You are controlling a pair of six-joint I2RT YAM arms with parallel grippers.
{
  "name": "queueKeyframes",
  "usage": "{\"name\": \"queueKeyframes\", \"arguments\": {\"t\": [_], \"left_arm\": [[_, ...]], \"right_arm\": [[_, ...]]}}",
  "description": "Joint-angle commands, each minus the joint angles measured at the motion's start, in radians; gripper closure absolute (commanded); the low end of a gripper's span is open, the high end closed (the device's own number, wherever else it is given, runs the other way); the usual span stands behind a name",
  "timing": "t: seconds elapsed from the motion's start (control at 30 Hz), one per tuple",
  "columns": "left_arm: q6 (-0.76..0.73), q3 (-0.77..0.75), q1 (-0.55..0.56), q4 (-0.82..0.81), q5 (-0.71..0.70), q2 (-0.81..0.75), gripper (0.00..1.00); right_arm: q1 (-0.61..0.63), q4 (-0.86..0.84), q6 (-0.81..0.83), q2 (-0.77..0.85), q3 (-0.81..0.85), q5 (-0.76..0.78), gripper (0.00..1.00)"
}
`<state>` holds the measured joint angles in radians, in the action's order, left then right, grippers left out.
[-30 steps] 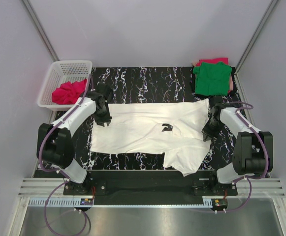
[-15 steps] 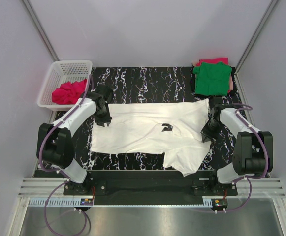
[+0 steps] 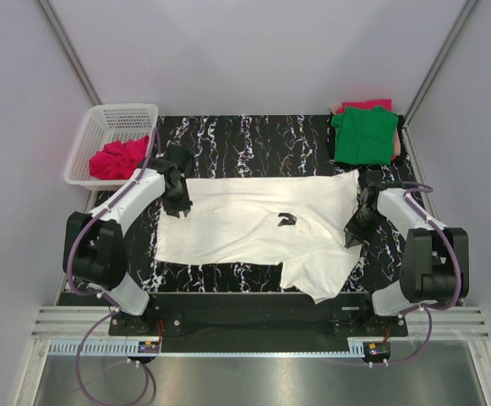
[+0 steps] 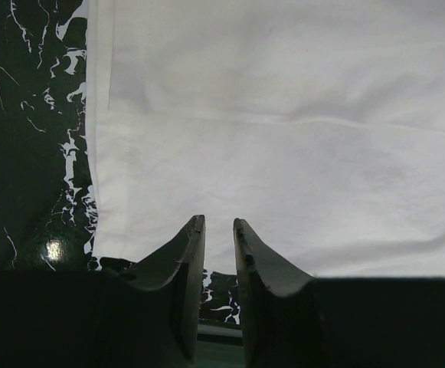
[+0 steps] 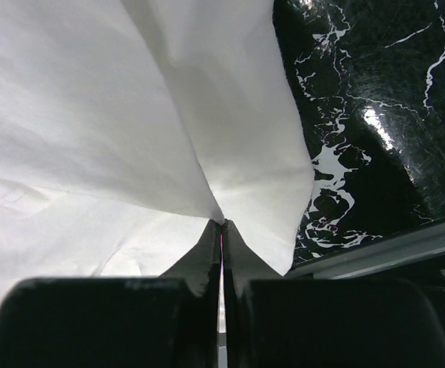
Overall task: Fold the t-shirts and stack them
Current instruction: Fold the tshirt
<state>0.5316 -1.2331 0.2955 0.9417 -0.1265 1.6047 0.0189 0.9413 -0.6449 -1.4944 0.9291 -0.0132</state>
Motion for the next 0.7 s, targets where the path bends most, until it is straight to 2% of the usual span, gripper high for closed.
{"name": "queueKeyframes", "arguments": {"t": [0.0, 0.03, 0.07, 0.13, 0.17, 0.27, 0.37, 0.53, 0.6, 0.67], "left_arm": [[-0.007, 0.006, 0.005, -0.024, 0.011, -0.04, 0.74], [-0.008, 0.006, 0.005, -0.024, 0.011, -0.04, 0.74], [-0.007, 0.006, 0.005, -0.024, 0.011, -0.038, 0.74], [-0.007, 0.006, 0.005, -0.026, 0.013, -0.04, 0.74], [-0.008, 0.006, 0.004, -0.026, 0.013, -0.04, 0.74], [-0.004, 0.006, 0.004, -0.027, 0.01, -0.043, 0.74], [0.001, -0.002, 0.005, -0.027, -0.002, -0.052, 0.73], [0.013, 0.013, 0.002, -0.021, 0.02, -0.068, 0.71], [0.027, 0.076, 0.004, -0.018, 0.057, -0.103, 0.71], [0.042, 0.169, 0.004, -0.015, 0.041, -0.182, 0.7]], "right_arm": [[0.006, 0.027, -0.016, 0.026, -0.016, 0.002, 1.0], [0.004, 0.027, -0.01, 0.023, -0.018, 0.002, 0.98], [0.004, 0.028, -0.007, 0.014, -0.019, 0.004, 0.87], [0.004, 0.031, -0.006, 0.011, -0.021, 0.007, 0.79], [0.003, 0.037, -0.006, 0.011, -0.019, 0.009, 0.6], [0.004, 0.068, -0.009, 0.043, 0.017, 0.062, 0.6], [0.004, 0.14, -0.012, 0.097, 0.131, 0.131, 0.59], [0.004, 0.207, 0.059, 0.157, 0.362, 0.104, 0.61], [0.006, 0.31, 0.086, 0.132, 0.416, 0.082, 0.61], [0.007, 0.339, 0.102, 0.129, 0.389, 0.041, 0.61]]}}
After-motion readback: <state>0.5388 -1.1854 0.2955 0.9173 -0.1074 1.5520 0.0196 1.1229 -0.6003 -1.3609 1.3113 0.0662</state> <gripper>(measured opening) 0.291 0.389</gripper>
